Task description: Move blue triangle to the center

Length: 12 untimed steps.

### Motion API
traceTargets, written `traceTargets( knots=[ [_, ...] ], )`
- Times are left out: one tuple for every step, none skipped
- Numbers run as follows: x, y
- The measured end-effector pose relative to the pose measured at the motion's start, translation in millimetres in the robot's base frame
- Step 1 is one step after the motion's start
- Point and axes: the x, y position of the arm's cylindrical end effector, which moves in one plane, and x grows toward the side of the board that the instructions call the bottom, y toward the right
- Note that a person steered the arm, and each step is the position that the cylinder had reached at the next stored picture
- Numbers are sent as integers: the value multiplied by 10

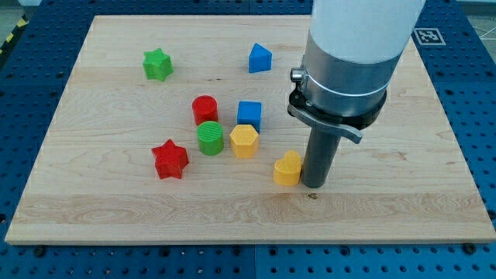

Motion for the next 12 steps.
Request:
traceTargets(
  knots=[
    [0, 1],
    [-3, 33],
    [-40, 47],
    [-46, 19],
    [-106, 71],
    [-331, 233],
    [-652, 380],
    [-1031, 464],
    [-1548, 438],
    [-2014, 378],
    [-2462, 198],
    [-2775, -131]
  ],
)
